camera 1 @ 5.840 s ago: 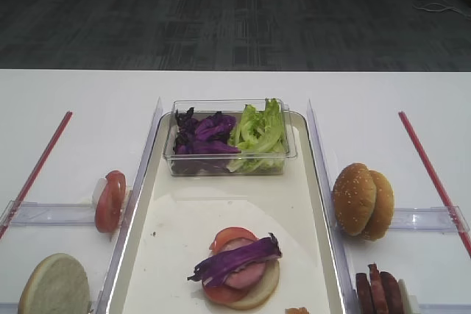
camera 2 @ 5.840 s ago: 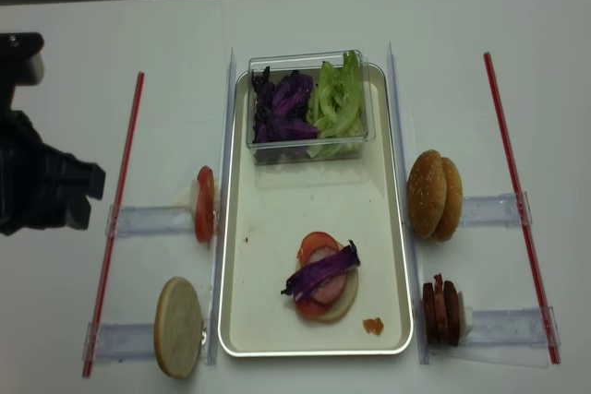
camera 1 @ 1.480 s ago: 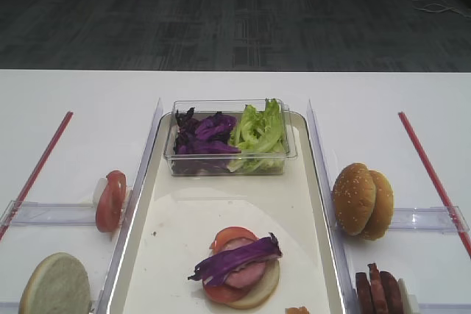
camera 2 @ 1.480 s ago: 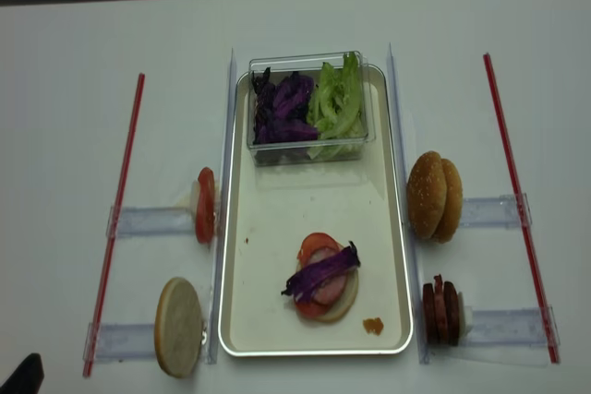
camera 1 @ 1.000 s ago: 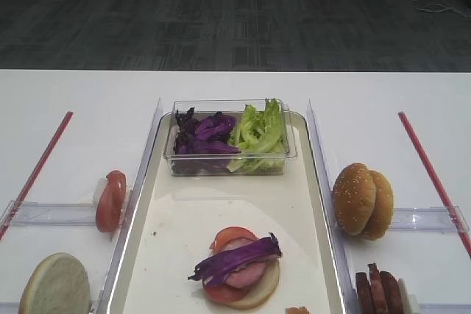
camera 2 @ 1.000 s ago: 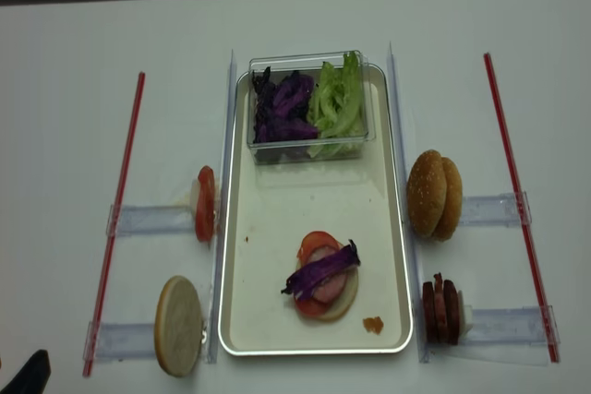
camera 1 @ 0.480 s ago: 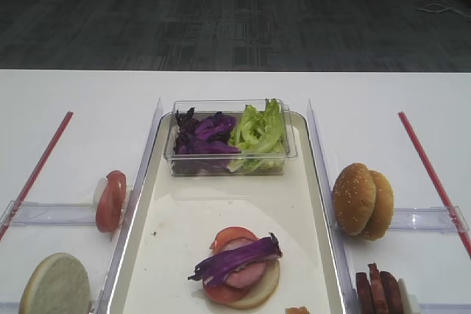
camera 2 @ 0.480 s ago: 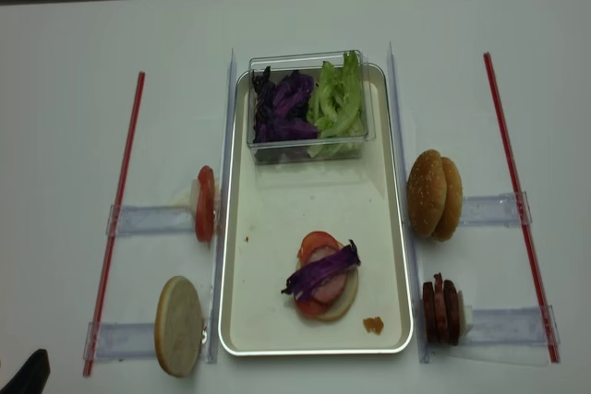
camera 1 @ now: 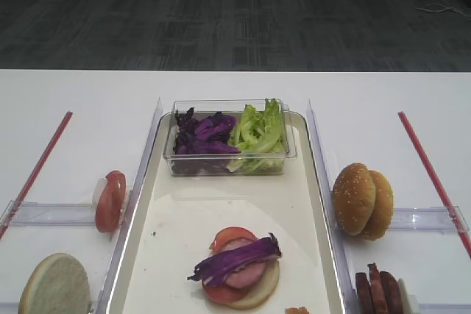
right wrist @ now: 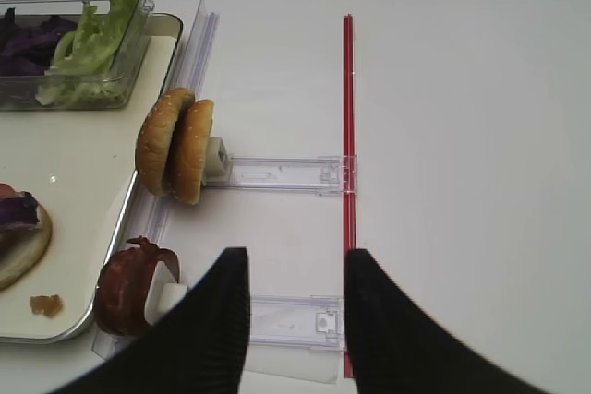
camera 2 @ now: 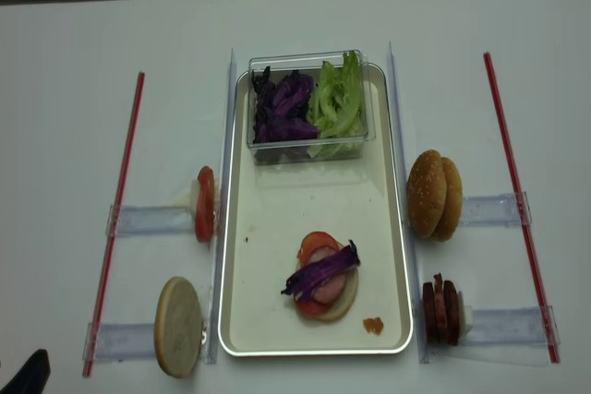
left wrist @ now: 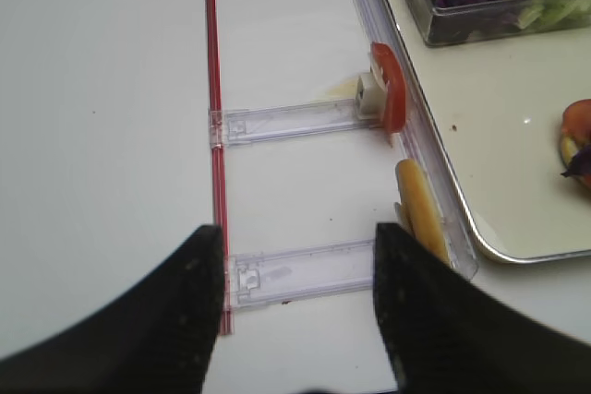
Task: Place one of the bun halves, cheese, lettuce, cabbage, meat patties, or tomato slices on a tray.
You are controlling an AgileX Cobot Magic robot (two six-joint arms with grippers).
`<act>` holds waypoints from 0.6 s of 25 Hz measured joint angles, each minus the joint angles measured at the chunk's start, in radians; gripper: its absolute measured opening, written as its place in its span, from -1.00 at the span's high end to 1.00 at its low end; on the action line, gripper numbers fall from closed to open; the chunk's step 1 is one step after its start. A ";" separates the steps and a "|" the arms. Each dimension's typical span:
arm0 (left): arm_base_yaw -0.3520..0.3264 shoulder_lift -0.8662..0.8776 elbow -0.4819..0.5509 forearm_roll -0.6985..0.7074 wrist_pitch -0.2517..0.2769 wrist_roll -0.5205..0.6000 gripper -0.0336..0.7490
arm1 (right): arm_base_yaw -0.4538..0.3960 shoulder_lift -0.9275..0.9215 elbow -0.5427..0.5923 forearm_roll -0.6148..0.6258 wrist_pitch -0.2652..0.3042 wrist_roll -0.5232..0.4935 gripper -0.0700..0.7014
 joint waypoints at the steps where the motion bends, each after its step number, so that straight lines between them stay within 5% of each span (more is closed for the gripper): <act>1: 0.000 0.000 0.000 0.000 0.000 0.000 -0.06 | 0.000 0.000 0.000 0.000 0.000 0.000 0.11; 15: 0.000 0.000 0.000 0.000 0.000 0.000 -0.06 | 0.000 0.000 0.000 0.000 0.000 0.000 0.11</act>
